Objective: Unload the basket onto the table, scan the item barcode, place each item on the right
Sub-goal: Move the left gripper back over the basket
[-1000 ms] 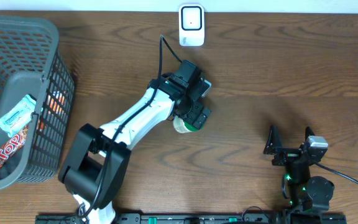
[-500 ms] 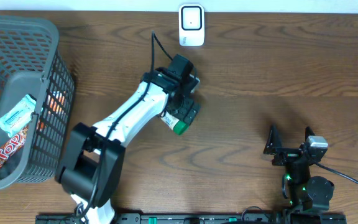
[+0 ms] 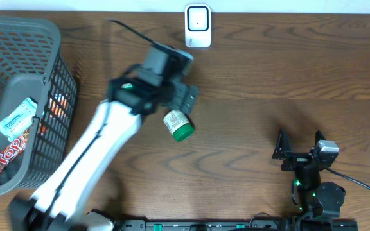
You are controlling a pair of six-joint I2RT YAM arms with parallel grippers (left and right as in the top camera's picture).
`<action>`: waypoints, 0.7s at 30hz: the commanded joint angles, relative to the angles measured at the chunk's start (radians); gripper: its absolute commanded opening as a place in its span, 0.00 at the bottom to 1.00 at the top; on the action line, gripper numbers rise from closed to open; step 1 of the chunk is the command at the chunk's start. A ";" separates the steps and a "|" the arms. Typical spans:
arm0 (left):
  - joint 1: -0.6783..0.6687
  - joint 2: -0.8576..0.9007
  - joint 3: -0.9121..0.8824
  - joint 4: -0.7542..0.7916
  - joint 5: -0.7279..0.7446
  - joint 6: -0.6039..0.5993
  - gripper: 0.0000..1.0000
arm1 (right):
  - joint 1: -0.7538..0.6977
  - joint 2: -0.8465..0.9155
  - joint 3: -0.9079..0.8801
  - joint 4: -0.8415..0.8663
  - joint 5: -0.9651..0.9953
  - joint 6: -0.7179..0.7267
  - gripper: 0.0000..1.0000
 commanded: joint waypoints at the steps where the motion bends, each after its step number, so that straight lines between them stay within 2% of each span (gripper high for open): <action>1: 0.118 -0.178 0.081 -0.003 -0.063 -0.114 0.98 | 0.007 -0.005 -0.003 -0.001 0.005 -0.011 0.99; 3: 0.204 -0.253 0.104 -0.003 -0.063 -0.141 0.98 | 0.007 -0.005 -0.003 -0.002 0.005 -0.011 0.99; 8: 0.516 -0.407 0.132 -0.013 -0.063 -0.167 0.98 | 0.007 -0.005 -0.003 -0.002 0.005 -0.011 0.99; 14: 0.875 -0.418 0.132 -0.115 -0.062 -0.227 0.98 | 0.007 -0.005 -0.003 -0.002 0.005 -0.011 0.99; 15: 0.922 -0.406 0.132 -0.138 -0.062 -0.261 0.98 | 0.007 -0.005 -0.003 -0.002 0.005 -0.011 0.99; 21: 1.150 -0.241 0.124 -0.295 -0.062 -0.650 0.98 | 0.007 -0.005 -0.003 -0.002 0.005 -0.011 0.99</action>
